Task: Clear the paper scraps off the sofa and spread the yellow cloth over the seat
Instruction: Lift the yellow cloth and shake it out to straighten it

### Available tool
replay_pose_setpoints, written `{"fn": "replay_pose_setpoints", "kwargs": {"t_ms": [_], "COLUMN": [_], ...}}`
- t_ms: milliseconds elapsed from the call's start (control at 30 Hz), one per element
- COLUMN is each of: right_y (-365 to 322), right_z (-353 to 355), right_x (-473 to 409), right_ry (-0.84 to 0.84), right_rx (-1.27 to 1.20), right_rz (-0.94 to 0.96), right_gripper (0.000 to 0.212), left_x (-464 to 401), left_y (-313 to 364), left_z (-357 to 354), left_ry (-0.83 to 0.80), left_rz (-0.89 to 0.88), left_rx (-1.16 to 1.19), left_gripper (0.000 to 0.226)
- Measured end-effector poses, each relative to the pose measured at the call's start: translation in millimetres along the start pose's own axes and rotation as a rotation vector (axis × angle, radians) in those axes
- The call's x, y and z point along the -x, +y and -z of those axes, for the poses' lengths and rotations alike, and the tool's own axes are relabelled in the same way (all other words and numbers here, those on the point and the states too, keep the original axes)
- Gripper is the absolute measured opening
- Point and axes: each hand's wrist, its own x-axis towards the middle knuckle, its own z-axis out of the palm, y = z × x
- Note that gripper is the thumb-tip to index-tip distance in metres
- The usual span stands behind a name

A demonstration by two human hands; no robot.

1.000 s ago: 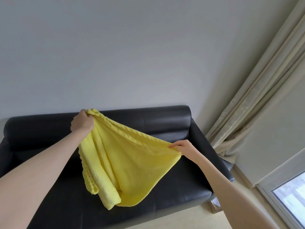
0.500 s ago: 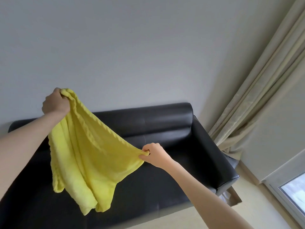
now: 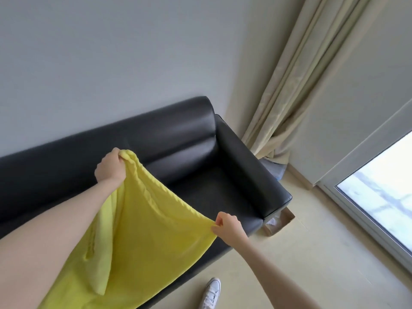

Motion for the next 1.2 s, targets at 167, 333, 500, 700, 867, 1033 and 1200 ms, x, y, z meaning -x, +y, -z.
{"fn": "replay_pose_setpoints", "kwargs": {"t_ms": [167,333,500,700,867,1033,1200], "right_y": [76,135,180,221,266,302,318], "right_z": [16,42,39,15,-10,-42,-73], "right_x": [-87,-151,-201,-251,-295,-320,-317], "right_ry": [0.029,0.074,0.061,0.101,0.099,0.027,0.258], "right_rx": [0.164,0.222,0.169,0.171,0.307,0.32,0.199], "right_rz": [-0.066,-0.186,-0.322,-0.434,-0.55,-0.583,-0.615], "right_gripper": [0.01,0.009,0.02,0.014,0.046,0.032,0.032], "left_x": [-43,-71,-90,-108,-123,-118,-99], "left_y": [69,122,156,183,198,217,221], "left_z": [-134,-234,-319,-401,-477,-545,-589], "left_ry": [-0.111,-0.162,-0.228,-0.28,-0.302,-0.294,-0.357], "left_rz": [-0.042,-0.109,-0.184,-0.204,-0.222,-0.269,-0.311], "left_rx": [-0.037,-0.038,-0.082,-0.124,-0.139,-0.145,-0.253], "left_gripper": [0.018,0.016,0.015,0.015,0.017,0.017,0.021]}}
